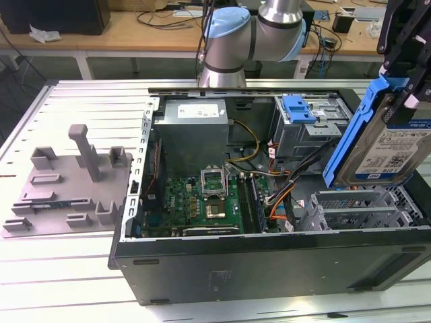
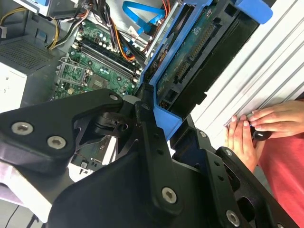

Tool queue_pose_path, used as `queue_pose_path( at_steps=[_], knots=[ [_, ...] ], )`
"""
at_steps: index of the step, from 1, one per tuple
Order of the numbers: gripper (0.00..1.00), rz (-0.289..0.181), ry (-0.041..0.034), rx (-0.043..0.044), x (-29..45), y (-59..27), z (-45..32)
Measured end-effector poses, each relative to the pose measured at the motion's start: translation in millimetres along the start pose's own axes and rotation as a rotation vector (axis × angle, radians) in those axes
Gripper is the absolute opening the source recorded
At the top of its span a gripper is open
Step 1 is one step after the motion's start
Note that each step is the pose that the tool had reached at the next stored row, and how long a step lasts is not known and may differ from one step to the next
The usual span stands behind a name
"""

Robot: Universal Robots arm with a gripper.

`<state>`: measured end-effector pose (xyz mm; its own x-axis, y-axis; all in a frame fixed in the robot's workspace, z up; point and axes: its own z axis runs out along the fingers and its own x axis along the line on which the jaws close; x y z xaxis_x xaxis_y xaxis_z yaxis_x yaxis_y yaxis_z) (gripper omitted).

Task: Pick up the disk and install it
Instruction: 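Insert the disk into the insertion slot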

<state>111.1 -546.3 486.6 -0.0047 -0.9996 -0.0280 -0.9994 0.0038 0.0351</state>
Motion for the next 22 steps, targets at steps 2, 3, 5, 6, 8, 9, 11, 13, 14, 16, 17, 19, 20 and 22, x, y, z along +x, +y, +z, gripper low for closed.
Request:
queue_pose_path(
  at_steps=[2,3,5,6,8,9,11,13,14,16,17,19,20,22],
  knots=[
    [0.37,0.001,-0.0001,0.0000,0.0,0.0,0.8],
    [0.37,0.001,-0.0001,0.0000,0.0,0.0,1.1],
    [0.37,0.002,0.0000,0.0000,0.1,-0.1,1.6],
    [0.37,0.003,-0.0001,0.0000,0.1,-0.1,1.9],
    [0.37,0.004,-0.0001,0.0001,0.1,-0.1,2.9],
    [0.37,0.005,-0.0001,0.0001,0.1,-0.1,3.3],
    [0.37,0.005,-0.0001,0.0001,0.1,-0.1,3.9],
    [0.37,0.005,-0.0001,0.0001,0.1,-0.2,4.6],
    [0.37,0.006,-0.0001,0.0002,0.1,-0.2,5.2],
    [0.37,0.006,-0.0001,0.0001,0.2,-0.2,6.0],
    [0.37,0.006,-0.0001,0.0001,0.2,-0.2,6.6],
    [0.37,0.006,-0.0001,0.0001,0.2,-0.3,7.8],
    [0.37,0.006,-0.0002,0.0002,0.2,-0.3,8.6],
    [0.37,0.006,-0.0001,0.0001,0.3,-0.3,9.4]
  ],
)
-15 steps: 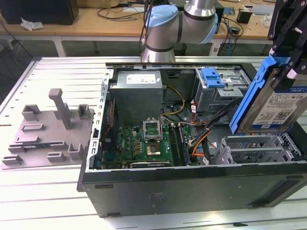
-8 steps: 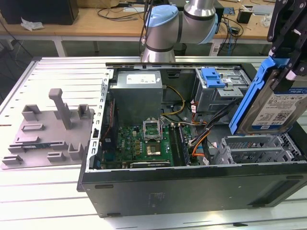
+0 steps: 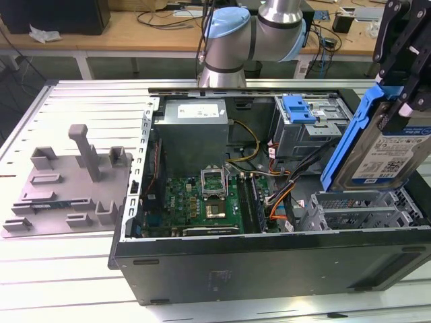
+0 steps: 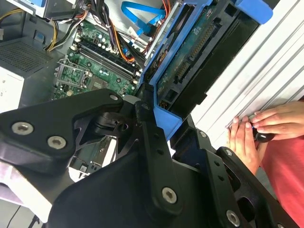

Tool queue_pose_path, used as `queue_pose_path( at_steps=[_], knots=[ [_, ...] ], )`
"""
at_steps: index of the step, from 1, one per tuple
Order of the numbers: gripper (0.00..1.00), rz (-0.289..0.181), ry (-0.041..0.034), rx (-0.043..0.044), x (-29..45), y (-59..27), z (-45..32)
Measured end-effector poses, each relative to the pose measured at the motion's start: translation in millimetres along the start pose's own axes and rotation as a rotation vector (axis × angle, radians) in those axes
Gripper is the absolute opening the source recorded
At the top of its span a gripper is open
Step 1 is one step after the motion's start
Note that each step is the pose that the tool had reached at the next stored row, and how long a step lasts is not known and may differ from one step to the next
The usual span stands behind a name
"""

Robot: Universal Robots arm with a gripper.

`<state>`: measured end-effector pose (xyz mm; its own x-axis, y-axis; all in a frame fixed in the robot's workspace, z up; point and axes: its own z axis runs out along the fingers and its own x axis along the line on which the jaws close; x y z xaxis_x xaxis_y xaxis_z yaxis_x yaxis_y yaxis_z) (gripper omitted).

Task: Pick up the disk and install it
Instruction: 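Insert the disk into the insertion slot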

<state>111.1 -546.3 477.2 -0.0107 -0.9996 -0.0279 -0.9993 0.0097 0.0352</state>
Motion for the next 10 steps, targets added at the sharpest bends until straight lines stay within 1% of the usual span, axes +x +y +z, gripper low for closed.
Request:
queue_pose_path(
  at_steps=[10],
  knots=[
    [0.37,0.000,-0.0001,0.0001,0.2,-0.2,5.2]
  ],
)
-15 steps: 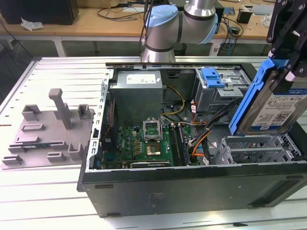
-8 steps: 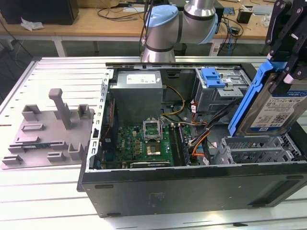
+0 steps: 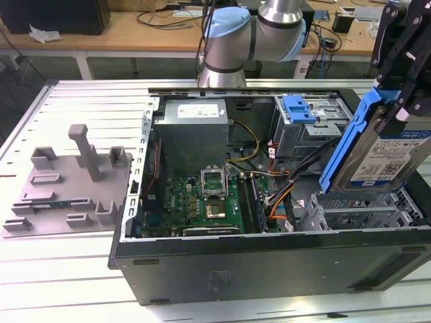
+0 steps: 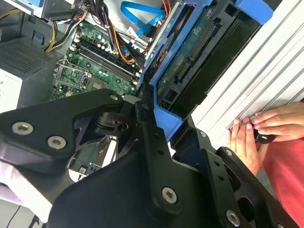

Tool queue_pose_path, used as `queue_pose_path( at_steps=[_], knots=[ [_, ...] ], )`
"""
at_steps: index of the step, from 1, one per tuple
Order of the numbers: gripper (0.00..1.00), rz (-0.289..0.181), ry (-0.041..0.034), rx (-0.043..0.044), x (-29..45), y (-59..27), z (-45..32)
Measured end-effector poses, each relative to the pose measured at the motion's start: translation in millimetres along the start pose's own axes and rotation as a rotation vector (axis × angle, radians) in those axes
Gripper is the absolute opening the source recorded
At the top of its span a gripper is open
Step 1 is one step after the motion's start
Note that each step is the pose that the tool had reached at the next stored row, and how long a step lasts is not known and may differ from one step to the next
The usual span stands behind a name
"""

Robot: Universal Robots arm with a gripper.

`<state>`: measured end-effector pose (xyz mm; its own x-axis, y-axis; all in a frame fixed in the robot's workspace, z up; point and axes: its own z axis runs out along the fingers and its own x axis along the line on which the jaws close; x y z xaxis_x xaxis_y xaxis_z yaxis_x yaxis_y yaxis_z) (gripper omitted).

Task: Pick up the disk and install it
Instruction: 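Insert the disk into the insertion slot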

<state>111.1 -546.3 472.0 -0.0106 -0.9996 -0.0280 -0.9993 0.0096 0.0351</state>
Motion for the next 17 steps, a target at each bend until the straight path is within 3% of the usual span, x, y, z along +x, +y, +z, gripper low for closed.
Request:
queue_pose_path(
  at_steps=[17],
  knots=[
    [0.37,0.000,0.0000,0.0000,0.4,-1.8,7.0]
  ],
)
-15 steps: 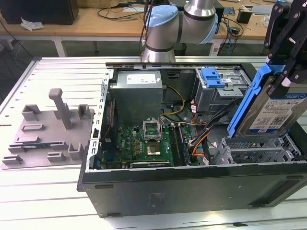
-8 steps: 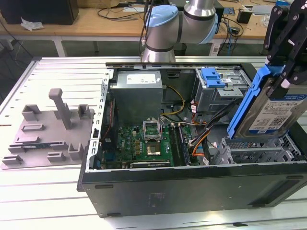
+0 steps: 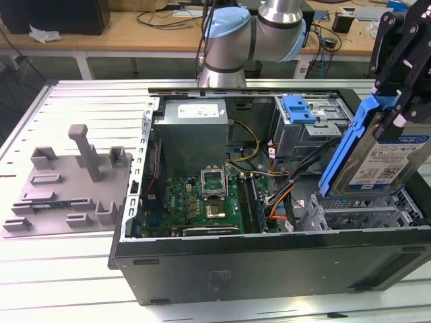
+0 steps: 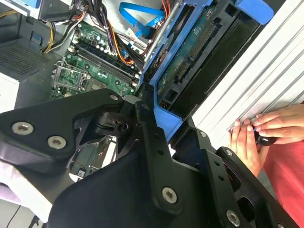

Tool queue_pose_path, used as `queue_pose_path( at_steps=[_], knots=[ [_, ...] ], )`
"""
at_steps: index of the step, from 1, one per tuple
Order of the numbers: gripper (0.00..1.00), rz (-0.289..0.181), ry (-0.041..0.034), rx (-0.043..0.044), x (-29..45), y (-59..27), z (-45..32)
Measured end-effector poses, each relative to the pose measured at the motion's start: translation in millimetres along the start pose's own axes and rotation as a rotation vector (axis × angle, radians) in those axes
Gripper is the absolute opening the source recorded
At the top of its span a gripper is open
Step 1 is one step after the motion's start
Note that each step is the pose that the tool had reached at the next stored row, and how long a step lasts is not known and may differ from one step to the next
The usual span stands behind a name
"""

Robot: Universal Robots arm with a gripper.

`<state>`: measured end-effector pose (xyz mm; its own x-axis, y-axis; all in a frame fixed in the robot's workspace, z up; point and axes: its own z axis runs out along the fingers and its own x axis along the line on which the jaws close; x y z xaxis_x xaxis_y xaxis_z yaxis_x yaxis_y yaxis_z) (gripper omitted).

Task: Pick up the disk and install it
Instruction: 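Insert the disk into the insertion slot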

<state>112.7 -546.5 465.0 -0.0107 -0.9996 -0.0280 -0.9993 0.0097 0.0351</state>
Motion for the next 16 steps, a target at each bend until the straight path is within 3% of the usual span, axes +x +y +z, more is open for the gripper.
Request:
queue_pose_path(
  at_steps=[16],
  knots=[
    [0.37,-0.010,0.0003,-0.0002,2.9,-0.4,3.3]
  ],
)
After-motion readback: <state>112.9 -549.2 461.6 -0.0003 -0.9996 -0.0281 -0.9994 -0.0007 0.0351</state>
